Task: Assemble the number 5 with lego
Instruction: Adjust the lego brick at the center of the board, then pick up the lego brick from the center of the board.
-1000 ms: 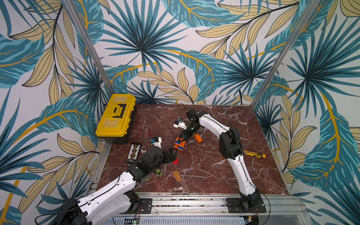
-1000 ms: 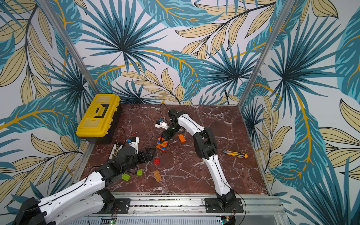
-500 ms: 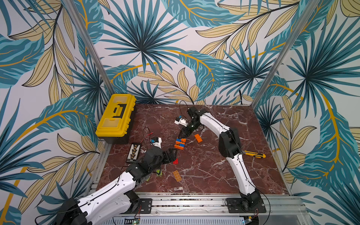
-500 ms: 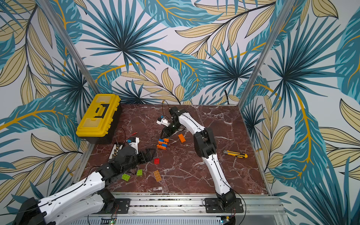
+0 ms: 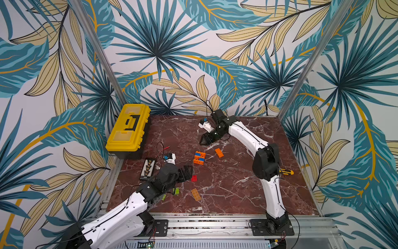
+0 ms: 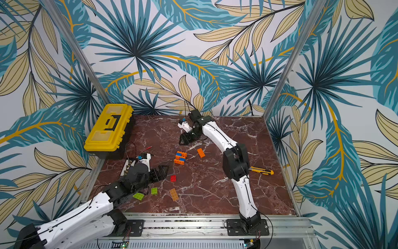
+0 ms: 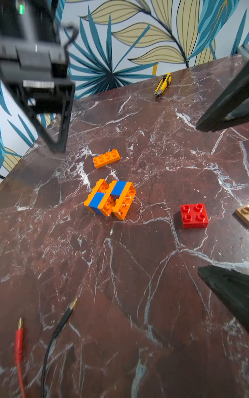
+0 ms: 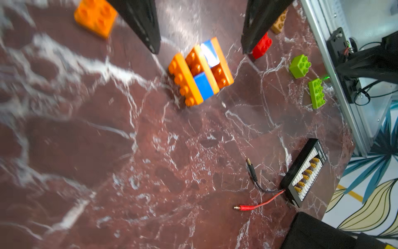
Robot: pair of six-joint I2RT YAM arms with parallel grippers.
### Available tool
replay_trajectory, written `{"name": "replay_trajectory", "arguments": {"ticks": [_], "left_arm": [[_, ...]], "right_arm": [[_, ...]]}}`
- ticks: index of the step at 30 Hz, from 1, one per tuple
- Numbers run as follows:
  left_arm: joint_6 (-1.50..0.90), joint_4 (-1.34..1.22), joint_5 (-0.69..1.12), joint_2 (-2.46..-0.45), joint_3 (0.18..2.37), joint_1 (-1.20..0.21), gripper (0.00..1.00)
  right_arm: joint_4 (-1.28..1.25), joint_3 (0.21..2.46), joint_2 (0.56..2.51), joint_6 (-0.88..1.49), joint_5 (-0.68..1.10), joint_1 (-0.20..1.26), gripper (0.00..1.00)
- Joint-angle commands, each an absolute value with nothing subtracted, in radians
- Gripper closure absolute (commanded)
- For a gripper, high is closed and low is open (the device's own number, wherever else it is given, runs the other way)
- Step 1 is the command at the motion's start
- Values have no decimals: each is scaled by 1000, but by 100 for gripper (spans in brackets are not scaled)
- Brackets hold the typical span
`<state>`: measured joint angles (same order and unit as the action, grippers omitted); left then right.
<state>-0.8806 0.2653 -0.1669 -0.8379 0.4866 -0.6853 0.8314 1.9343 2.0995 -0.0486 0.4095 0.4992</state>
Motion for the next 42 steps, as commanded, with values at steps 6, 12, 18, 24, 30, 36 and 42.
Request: {"name": "replay_trajectory", "arguments": {"ticks": [6, 12, 18, 24, 30, 36, 42], "left_arm": [[-995, 548, -277, -806, 521, -646, 0], [-1046, 606, -260, -827, 523, -632, 0], [-1047, 609, -271, -828, 522, -628, 0], [-1067, 636, -288, -819, 522, -617, 0], [-1092, 661, -272, -802, 504, -584, 0], [-1128, 707, -302, -755, 486, -560, 0], [-1144, 729, -310, -715, 472, -536, 0]], "right_arm": [[475, 1283, 1652, 385, 58, 624, 32], [387, 1029, 1524, 549, -25, 850, 31], [416, 1010, 1559, 593, -134, 1035, 31], [436, 1071, 1654, 593, -198, 1156, 31], [459, 1115, 1738, 595, -226, 1189, 31], [479, 1156, 1795, 580, -230, 1224, 34], [513, 1189, 1854, 579, -232, 1226, 38]]}}
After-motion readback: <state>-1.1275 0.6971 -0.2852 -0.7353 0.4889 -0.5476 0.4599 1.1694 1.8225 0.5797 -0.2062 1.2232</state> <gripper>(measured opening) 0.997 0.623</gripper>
